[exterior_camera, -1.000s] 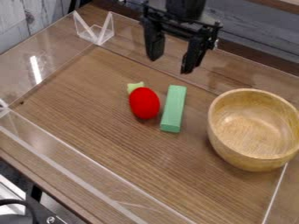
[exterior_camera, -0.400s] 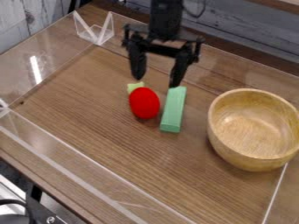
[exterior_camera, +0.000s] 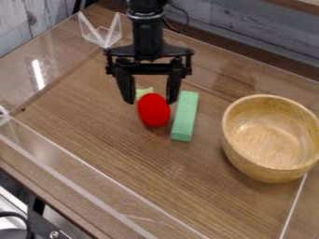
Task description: Move the red object to the right side of the table
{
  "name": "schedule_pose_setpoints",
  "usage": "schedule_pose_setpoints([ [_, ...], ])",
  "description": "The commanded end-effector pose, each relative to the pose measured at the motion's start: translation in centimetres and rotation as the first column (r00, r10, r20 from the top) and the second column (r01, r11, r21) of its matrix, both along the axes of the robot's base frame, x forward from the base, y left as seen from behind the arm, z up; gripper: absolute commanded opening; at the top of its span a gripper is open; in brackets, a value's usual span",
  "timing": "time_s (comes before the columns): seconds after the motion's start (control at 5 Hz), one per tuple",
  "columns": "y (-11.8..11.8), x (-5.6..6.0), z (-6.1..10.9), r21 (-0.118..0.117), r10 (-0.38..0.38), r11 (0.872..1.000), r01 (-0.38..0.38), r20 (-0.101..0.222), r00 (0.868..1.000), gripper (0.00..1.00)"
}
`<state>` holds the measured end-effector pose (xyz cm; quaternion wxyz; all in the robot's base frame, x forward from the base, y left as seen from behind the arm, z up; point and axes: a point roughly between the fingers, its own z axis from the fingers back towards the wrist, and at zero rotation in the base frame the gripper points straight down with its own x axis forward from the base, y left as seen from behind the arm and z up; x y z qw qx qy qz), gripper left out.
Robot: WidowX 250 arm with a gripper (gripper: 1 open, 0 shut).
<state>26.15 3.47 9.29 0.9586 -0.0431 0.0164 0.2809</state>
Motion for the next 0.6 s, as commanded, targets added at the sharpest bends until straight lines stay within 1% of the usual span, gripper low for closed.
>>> schedule_pose_setpoints([
  [0.0,0.2,0.5,0.8,-0.009,0.164,0.986,-0.164,0.090,0.982,1.00],
  [0.2,1.0,1.0,-0.3,-0.032,0.271,0.963,-0.269,0.126,0.954,1.00],
  [0.4,1.5,1.5,-1.5,-0.049,0.323,0.946,-0.319,0.154,0.934,1.00],
])
